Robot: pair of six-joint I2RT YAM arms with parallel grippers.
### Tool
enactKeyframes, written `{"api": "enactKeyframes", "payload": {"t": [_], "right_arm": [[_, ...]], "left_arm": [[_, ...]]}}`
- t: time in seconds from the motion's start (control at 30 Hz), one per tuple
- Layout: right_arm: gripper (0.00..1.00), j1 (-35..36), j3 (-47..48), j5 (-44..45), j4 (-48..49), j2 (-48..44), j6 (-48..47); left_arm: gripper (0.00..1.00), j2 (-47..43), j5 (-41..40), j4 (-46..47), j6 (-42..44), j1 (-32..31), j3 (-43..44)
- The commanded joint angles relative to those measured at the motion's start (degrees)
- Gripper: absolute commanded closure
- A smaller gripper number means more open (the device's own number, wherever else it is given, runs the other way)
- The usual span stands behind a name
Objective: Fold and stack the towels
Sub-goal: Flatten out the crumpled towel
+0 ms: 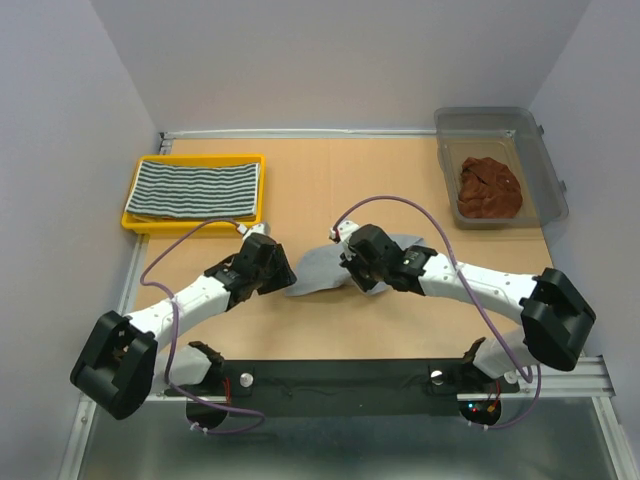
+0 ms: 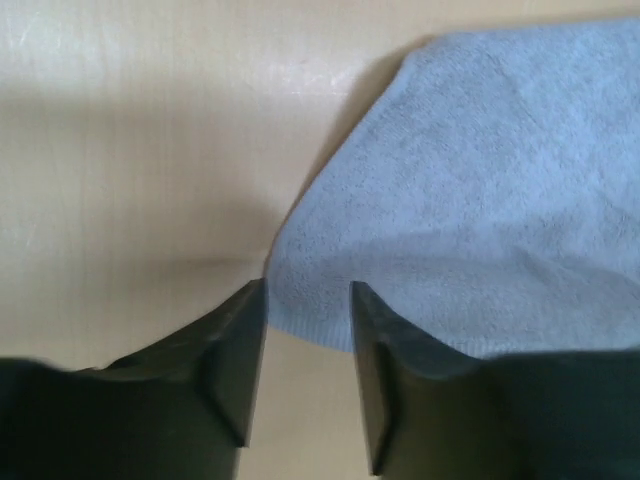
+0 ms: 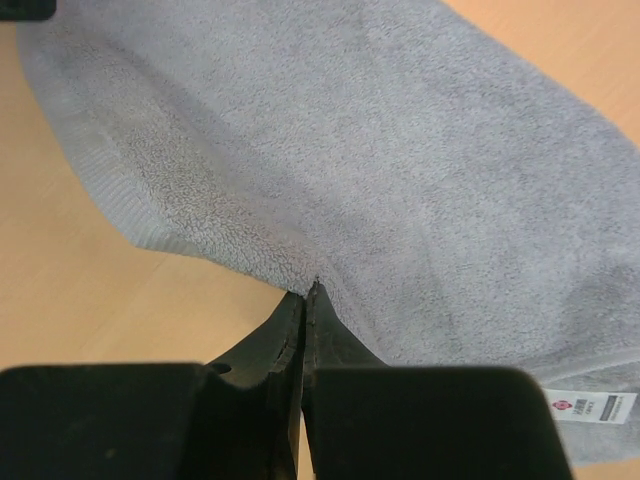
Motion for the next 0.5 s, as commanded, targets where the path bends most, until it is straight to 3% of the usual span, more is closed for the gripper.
{"api": "enactKeyframes", "payload": {"t": [0.0,0.1,0.47], "right_arm": [[0.99,-0.1,0.7,-1.5,-0.3,1.6,-0.8],[0.99,-0.4,0.7,-2.1,-0.6,1.6,-0.4],[1.00,-10.3,3.0,-8.9,-5.8,-1.1,-1.3]], "left_arm": [[0.28,-3.3,0.8,-1.5,-1.4,-1.9,-1.2],[0.19,-4.6,0.5,-1.8,5.9,-3.4,-0.4],[0.17,-2.5,-5.2,0.2,24.8,-16.2,8.4]]}}
